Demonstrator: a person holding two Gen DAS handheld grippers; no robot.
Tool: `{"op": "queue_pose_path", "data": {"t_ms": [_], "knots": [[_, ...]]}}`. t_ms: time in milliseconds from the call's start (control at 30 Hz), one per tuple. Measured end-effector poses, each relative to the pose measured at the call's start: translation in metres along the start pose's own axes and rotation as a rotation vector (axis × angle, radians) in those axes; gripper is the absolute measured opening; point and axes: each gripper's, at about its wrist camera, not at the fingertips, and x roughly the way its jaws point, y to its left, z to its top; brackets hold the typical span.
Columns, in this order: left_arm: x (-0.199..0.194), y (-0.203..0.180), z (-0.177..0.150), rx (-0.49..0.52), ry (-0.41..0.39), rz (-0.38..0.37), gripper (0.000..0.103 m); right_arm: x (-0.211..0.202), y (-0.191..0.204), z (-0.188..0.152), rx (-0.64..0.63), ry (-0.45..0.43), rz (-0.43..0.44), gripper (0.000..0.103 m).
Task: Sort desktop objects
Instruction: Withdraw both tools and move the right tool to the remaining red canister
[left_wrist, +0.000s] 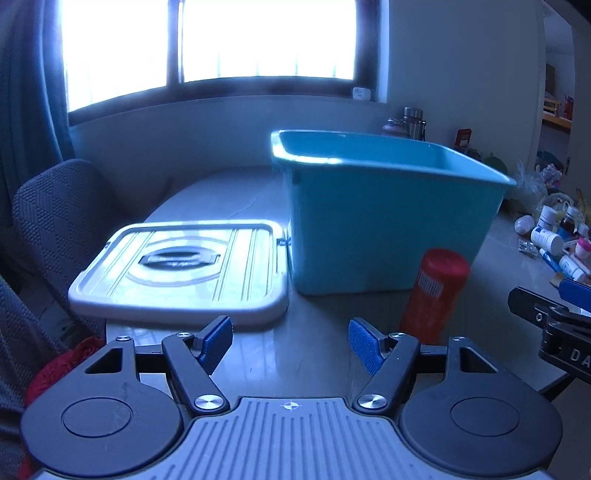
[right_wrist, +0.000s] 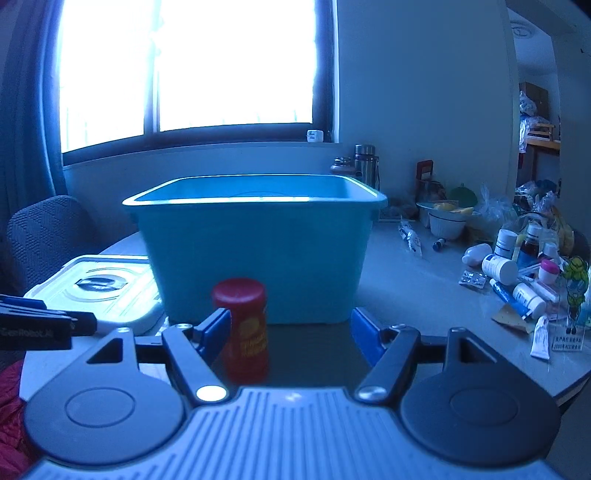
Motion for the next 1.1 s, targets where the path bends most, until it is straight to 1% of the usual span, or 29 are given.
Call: {"op": "queue_pose_path", "data": {"t_ms": [100,200,433,733,833,1100], "knots": [[0.0,0.004,-0.017,-0.024,0.015,-0.003,0.072,-0.004,0.006,-0.012,-0.038,0.01,-0.003,0.072],[-0.001,0.003,-0.029,-0.026,0.034,0.003,0.072,-0.006,0.01,-0.022,-0.035,0.027,0.006,0.072],[-0.001,0.004,-0.044,-0.001,0.033,0.017,0.072,-0.004,0.022,-0.037,-0.024,0.044,-0.005,0.072],[0.011,0.012,-0.04,-0.023,0.034,0.022,0.072,0.007,0.025,-0.039,-0.011,0.056,-0.01,0.072],[0.016,0.014,-0.038,-0.025,0.029,0.014,0.072,0.015,0.026,-0.04,-0.005,0.065,0.001,0.072],[0.034,0.012,-0.026,-0.017,0.033,0.021,0.072,0.037,0.029,-0.036,-0.006,0.08,0.006,0.072]]}}
